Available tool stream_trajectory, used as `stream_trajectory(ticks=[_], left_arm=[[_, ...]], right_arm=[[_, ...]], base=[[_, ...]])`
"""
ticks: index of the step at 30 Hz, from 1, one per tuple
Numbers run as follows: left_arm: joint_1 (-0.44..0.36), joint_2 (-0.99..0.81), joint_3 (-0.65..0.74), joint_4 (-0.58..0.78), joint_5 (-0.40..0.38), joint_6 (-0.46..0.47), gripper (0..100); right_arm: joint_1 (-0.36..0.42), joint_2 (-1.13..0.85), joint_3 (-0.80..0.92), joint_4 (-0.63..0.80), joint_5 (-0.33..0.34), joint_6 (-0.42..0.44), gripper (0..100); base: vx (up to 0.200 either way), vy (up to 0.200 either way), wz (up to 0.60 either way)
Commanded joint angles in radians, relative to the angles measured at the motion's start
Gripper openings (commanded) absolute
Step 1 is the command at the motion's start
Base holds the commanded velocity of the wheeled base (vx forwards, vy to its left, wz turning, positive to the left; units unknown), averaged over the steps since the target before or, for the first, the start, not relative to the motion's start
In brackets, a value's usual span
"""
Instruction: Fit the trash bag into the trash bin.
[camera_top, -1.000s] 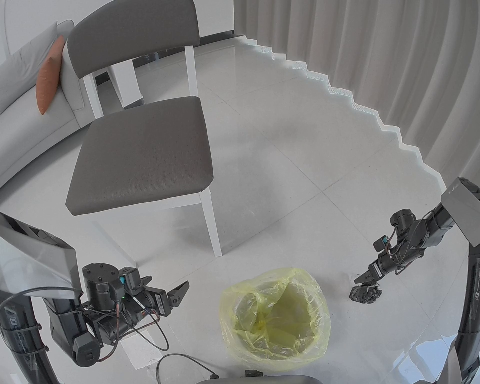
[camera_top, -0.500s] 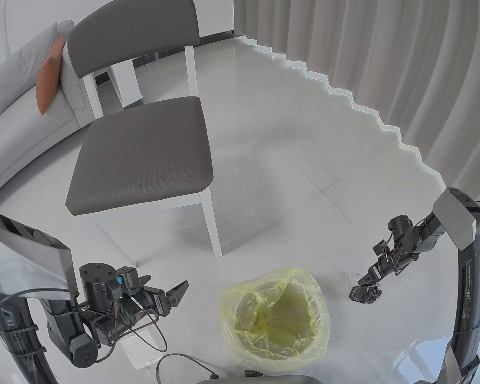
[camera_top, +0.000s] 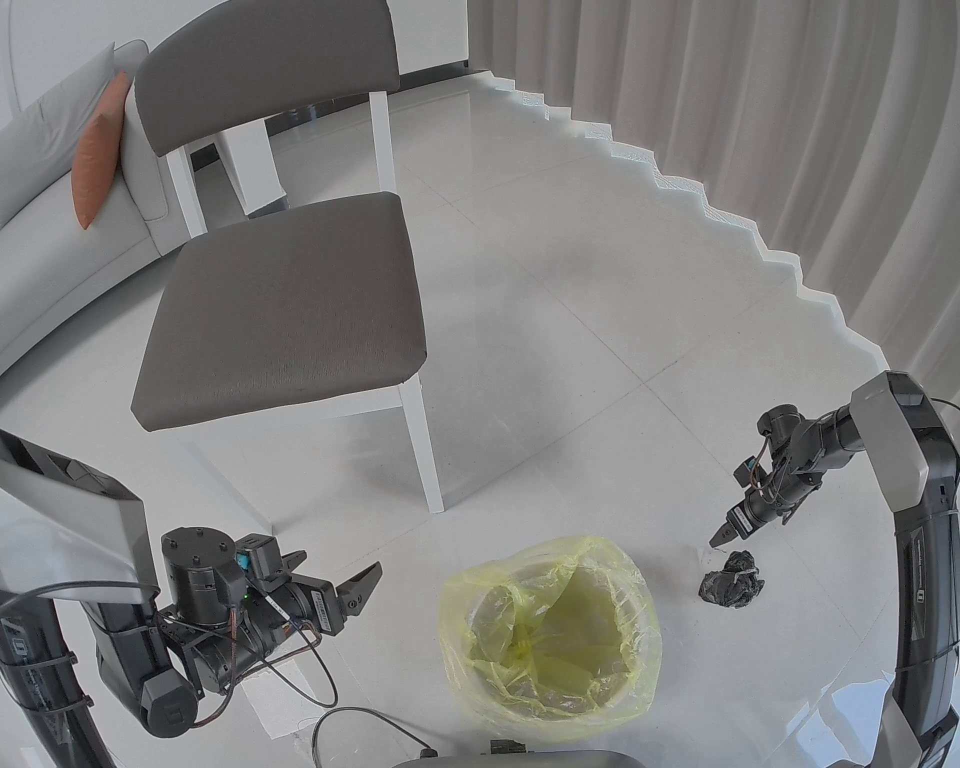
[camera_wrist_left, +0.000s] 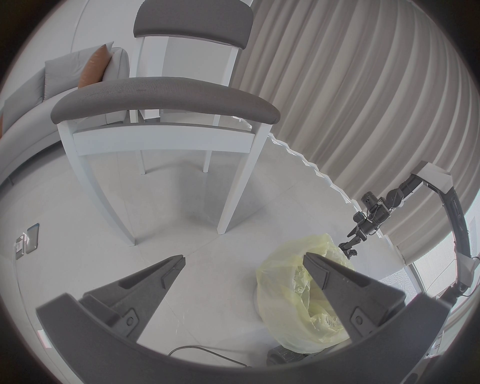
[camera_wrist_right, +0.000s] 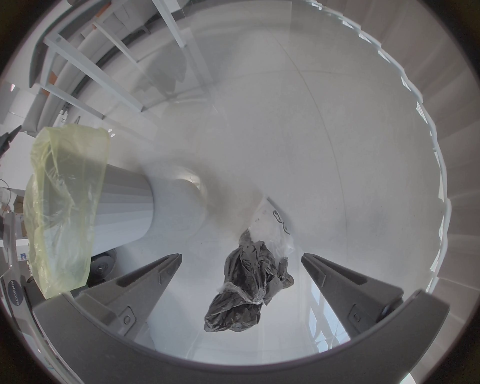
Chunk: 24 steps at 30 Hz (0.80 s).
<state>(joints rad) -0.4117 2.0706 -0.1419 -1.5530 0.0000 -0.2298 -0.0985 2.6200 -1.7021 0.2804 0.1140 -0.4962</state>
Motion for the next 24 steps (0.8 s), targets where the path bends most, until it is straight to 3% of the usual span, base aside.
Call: stream_trajectory(ticks=[1, 7, 13, 24], left_arm=[[-0.009, 0.003, 0.007, -0.018, 0.002, 0.000, 100], [-0.039, -0.023, 0.015, -0.018, 0.005, 0.001, 100], [-0.032, -0.034, 0.021, -0.018, 0.008, 0.001, 100], [-0.030, -0.040, -0.001, -0.018, 0.040, -0.029, 100]], right_arm=[[0.011, 0.041, -0.036, 0.069, 0.001, 0.015, 100], [0.005, 0.041, -0.034, 0.109, 0.006, 0.013, 100], [0.005, 0.041, -0.033, 0.108, 0.004, 0.015, 100], [0.005, 0.051, -0.073, 0.135, -0.007, 0.019, 100]], base=[[0.000, 0.000, 0.00], [0.000, 0.000, 0.00], [-0.200, 0.000, 0.00], [0.000, 0.000, 0.00]])
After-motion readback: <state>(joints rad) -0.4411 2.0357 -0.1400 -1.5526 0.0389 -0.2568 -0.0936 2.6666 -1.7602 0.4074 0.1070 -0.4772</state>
